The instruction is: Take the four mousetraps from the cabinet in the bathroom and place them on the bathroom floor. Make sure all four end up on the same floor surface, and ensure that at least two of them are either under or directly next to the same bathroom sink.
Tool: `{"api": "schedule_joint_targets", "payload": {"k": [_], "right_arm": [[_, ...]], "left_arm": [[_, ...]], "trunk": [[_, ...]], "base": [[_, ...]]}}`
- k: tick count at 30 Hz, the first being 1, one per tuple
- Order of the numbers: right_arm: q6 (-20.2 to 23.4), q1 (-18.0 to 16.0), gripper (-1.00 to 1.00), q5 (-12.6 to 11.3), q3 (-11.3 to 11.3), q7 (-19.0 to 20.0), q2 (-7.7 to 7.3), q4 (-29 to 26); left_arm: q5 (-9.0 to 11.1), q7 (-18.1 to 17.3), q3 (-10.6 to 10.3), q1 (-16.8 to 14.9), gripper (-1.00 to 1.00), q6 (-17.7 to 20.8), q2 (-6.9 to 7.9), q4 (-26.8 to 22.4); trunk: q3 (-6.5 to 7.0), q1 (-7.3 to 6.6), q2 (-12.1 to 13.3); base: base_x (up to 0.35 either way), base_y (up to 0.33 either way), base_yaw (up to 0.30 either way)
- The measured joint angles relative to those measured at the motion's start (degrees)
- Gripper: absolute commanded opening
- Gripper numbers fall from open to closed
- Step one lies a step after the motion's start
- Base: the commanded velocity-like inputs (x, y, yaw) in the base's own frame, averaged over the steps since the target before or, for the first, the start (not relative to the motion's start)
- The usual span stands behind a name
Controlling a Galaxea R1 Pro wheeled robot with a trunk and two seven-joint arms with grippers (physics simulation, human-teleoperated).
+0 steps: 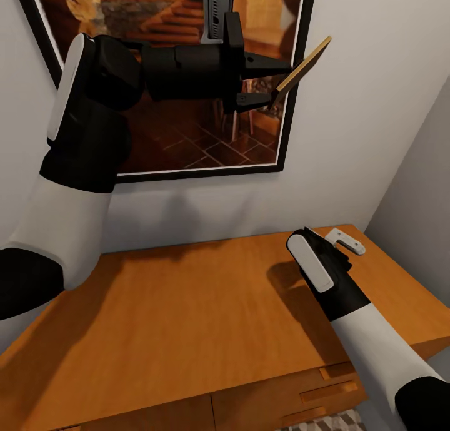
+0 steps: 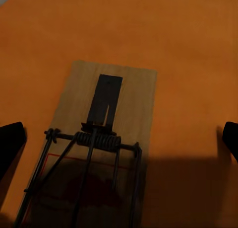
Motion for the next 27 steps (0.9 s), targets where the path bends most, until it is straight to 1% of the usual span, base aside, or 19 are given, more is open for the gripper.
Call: {"api": "schedule_joint_targets", "payload": {"k": [27], "right_arm": [[0.05,0.0,1.0,0.07,0.06,-0.01,0.0,0.03]], "left_arm": [[-0.02,0.0,-0.05,0.0,-1.0,0.0,-0.01,0.01]], "trunk": [[0.0,0.0,0.0]], "base": [[0.0,0.0,0.0]]}}
